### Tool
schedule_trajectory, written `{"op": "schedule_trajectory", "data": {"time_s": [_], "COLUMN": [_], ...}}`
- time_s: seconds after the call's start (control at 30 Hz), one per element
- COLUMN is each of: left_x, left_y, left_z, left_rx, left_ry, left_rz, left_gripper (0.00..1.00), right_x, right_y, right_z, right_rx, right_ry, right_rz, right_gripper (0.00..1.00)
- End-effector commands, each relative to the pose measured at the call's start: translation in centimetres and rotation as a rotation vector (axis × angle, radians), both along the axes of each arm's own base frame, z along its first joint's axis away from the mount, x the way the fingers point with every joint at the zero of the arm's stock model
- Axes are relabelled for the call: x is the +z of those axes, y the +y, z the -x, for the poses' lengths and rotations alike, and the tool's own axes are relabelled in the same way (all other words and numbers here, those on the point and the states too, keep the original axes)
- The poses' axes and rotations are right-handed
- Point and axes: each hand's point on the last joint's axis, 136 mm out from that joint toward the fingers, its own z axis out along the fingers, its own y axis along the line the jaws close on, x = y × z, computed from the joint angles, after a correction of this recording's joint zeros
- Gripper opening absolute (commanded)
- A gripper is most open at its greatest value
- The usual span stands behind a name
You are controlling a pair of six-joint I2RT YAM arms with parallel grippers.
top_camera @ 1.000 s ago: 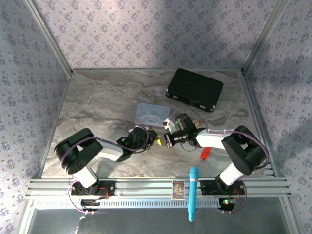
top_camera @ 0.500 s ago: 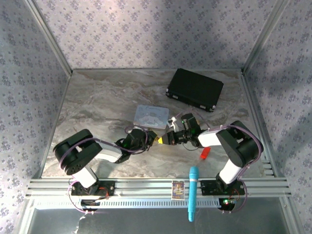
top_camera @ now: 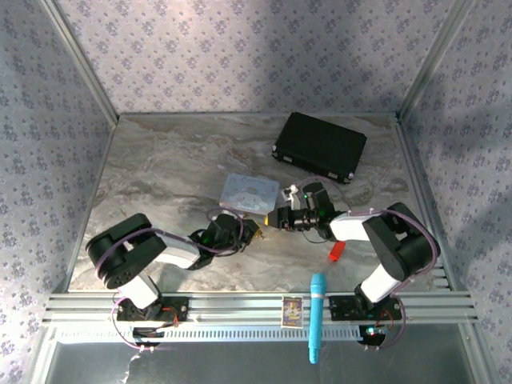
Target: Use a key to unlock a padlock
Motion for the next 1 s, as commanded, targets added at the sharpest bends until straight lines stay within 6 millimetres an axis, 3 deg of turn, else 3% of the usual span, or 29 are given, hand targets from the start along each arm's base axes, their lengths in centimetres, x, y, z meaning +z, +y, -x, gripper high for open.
{"op": "schedule_trajectory", "data": {"time_s": [0.0, 0.1, 0.3, 0.5, 0.6, 0.8, 0.97], "left_x": [-0.8, -1.6, -2.3, -3.3, -3.5, -3.1, -3.7], "left_y": [0.4, 1.5, 2.9, 5.3, 7.0, 11.2, 11.7], "left_z": [1.0, 1.2, 1.6, 1.9, 2.0, 1.7, 1.4], "left_rx": [-0.064, -0.103, -0.234, -0.348, -0.393, -0.444, -0.468], "left_ry": [0.026, 0.026, 0.024, 0.041, 0.044, 0.051, 0.047], "left_rz": [-0.099, -0.222, -0.435, -0.639, -0.758, -1.052, -1.147], "left_gripper": [0.0, 0.0, 0.0, 0.0, 0.0, 0.02, 0.06], "right_x": [0.8, 1.0, 1.5, 0.5, -0.7, -2.7, -3.4], "right_y": [-0.7, -2.3, -4.9, -3.6, -3.9, -4.2, -4.1], "right_z": [-0.4, -0.8, -2.6, -4.7, -5.5, -5.6, -5.4], "right_rx": [-0.04, -0.096, -0.213, -0.19, -0.19, -0.171, -0.165], "right_ry": [-0.05, -0.089, -0.073, -0.052, -0.046, -0.024, -0.013], "right_rz": [0.105, 0.29, 0.507, 0.575, 0.645, 0.696, 0.691], "right_gripper": [0.46, 0.57, 0.65, 0.65, 0.63, 0.59, 0.59]}}
